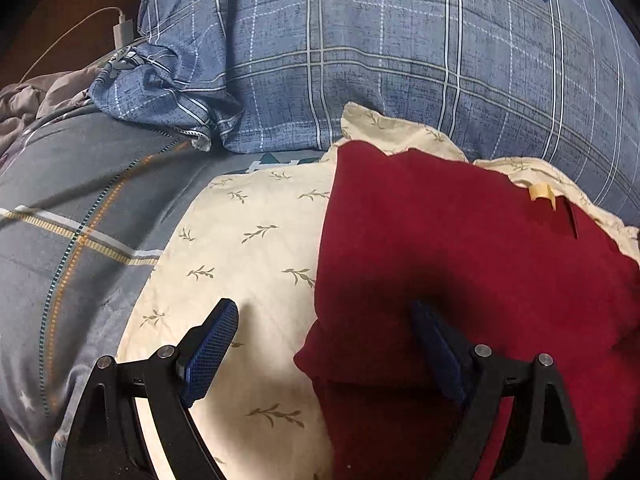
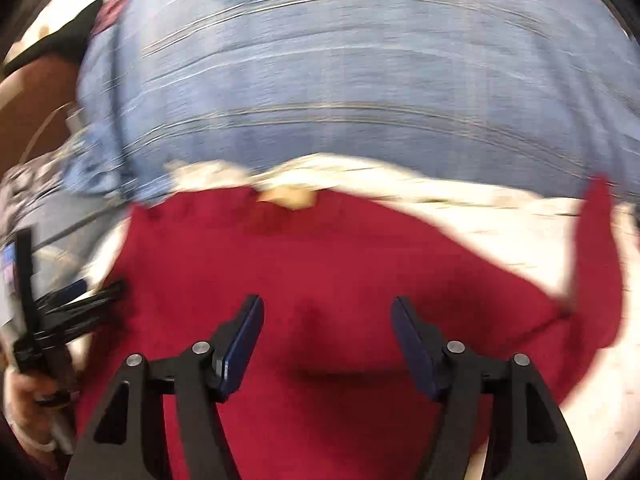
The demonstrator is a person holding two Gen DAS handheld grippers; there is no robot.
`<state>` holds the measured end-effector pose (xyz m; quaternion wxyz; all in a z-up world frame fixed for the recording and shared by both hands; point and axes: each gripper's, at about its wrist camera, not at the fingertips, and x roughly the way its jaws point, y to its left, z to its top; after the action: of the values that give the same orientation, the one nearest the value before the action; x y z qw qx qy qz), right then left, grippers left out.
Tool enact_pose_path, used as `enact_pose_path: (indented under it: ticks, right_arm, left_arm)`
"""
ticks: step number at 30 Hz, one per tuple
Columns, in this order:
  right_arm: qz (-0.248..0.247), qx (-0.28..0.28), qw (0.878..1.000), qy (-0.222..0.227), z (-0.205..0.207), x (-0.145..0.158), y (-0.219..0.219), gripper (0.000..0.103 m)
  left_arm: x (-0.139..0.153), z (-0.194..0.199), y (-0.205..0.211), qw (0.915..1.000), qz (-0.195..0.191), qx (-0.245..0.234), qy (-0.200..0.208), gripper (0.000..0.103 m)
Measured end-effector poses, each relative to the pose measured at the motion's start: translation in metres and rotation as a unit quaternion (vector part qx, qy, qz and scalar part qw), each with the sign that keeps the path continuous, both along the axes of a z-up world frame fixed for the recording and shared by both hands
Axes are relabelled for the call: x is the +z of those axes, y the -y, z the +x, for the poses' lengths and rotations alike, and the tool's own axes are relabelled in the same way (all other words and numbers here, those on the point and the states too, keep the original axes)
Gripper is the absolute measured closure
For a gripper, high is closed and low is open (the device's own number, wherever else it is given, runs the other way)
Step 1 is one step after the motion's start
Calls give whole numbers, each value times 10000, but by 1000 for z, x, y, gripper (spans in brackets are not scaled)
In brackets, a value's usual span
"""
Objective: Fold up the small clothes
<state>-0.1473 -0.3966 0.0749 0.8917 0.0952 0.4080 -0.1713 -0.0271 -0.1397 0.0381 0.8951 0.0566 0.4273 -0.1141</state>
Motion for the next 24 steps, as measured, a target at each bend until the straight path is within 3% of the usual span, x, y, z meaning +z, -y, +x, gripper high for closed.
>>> enact_pose_path:
  ticks: [5,12,24]
  right_arm:
    - [661,-425,9969,95,-24,-13,35,34]
    - [108,-3,9999,106,-13,-20,-3,36]
    - [38,51,10000,-8,4,-29,-20,39]
  left_arm:
    - [10,-11,2,9995,16,-29,320,15]
    - [10,-18,3,9994,23,-42,353,15]
    - [16,-18,4,9992,-137,-101,363,15]
